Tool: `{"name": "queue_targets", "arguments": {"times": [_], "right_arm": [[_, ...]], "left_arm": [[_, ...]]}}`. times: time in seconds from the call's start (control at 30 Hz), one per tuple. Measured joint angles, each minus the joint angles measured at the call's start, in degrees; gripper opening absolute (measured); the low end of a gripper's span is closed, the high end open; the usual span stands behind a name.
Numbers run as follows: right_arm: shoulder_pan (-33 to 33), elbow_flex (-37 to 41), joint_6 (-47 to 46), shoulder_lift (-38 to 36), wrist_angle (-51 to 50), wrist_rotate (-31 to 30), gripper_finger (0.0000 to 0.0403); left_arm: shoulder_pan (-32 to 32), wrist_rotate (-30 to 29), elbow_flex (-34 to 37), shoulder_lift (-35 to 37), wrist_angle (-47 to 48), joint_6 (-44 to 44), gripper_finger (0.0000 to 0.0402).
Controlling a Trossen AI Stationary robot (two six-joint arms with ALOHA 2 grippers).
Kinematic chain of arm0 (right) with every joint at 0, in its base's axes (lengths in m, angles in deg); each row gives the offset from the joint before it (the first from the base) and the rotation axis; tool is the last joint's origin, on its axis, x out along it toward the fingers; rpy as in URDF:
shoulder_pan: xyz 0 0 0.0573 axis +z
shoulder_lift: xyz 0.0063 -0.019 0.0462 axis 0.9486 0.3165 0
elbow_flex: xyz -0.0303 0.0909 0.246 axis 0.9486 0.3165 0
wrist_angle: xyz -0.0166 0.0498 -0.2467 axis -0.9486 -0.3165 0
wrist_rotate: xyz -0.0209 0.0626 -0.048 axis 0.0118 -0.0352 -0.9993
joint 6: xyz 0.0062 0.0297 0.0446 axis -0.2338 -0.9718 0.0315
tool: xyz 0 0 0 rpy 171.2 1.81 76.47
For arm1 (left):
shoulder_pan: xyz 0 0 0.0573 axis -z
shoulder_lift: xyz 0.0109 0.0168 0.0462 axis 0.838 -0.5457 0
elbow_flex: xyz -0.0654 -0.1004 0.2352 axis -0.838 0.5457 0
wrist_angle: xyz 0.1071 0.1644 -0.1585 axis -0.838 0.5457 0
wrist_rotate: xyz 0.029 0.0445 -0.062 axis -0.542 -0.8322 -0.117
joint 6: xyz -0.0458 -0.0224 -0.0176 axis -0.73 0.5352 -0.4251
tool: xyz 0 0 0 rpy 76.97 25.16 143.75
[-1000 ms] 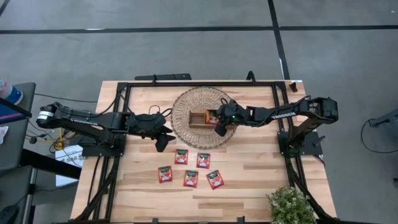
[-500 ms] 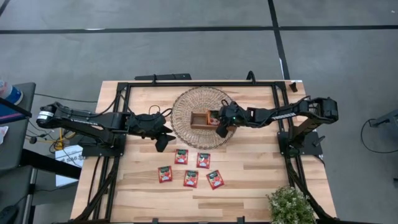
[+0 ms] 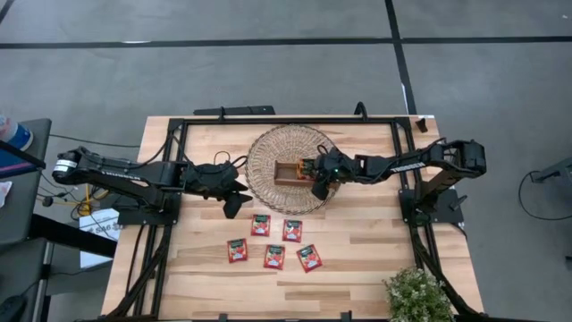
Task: Pick & Place Tea
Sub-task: Put the orange tea bag into the middle slot of the wooden organizer, then put the red tea bag into the left slot of the wooden organizer
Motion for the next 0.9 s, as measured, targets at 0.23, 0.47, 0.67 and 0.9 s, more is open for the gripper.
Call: {"name": "queue_targets", "arguments": {"times": [0.23,0.47,0.67,0.9], "right_arm": [[0.0,-0.1,0.1,-1.7,-3.5,0.1,0.0157],[-0.1,-0.1,1.5,-6.5,-7.8,-0.1,0.0175],[0.0,-0.8,1.5,-12.3,-13.0,0.0,0.017],[4.1,-4.9,1.4,-23.6,-30.4,9.8,0.0159]], "left_arm": [[0.0,0.0,0.0,0.0,0.0,0.1,0.0195],[0.0,0.0,0.0,0.0,0.0,0.8,0.0195],[0.0,0.0,0.0,0.0,0.0,0.9,0.0195],[0.0,1.8,0.0,0.0,0.1,0.0,0.0195]]}}
